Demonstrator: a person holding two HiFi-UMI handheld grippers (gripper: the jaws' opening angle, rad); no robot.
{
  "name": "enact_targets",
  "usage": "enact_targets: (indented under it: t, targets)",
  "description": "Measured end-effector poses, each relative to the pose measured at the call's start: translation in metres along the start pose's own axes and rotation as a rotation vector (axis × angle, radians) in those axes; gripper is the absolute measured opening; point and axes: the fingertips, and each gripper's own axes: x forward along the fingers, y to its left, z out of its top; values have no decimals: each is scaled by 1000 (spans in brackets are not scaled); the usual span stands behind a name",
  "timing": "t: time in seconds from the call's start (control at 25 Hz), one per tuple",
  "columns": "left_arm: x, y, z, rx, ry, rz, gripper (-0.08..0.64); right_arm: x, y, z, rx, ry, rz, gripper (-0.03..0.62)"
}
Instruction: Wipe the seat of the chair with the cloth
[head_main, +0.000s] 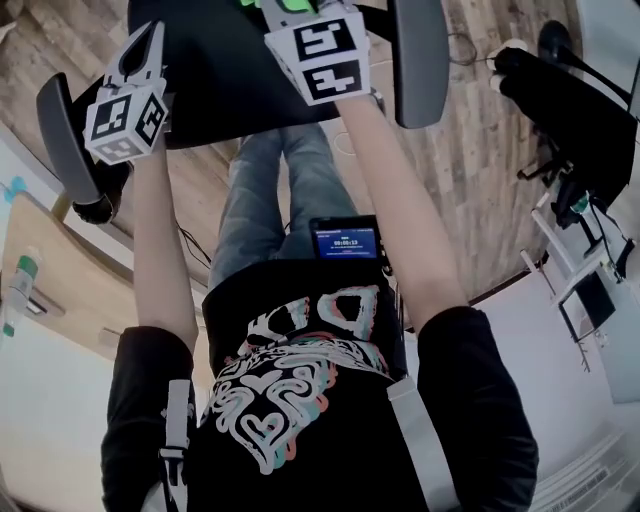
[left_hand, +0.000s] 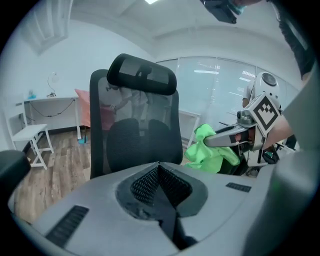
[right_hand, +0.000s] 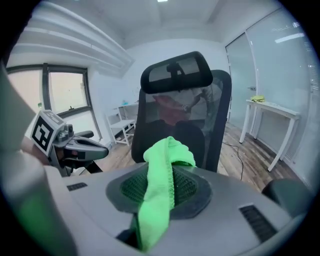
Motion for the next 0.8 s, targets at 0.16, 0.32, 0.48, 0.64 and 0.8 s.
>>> enact_targets:
  t: [0.16,0.32,0.48,0.64,0.8]
  targets:
    - [-10,-11,42,33,-43,6,0,-34,-13,34,-9,-68,-15,100]
    - [-29,-30,80,76,-71,2,0,-70,-27,58,-7,-114,-28,100]
    - [-57,-45,106,78,-85,13,2,-111,-32,82,12,-165,-28,100]
    - [-81,-50,136,83,-126,52,0,-149,-33,108,10,-213,-40,100]
    - [-103,-52,170,93,-177,84,2,-181,-38,138,-43,-263,-65,100]
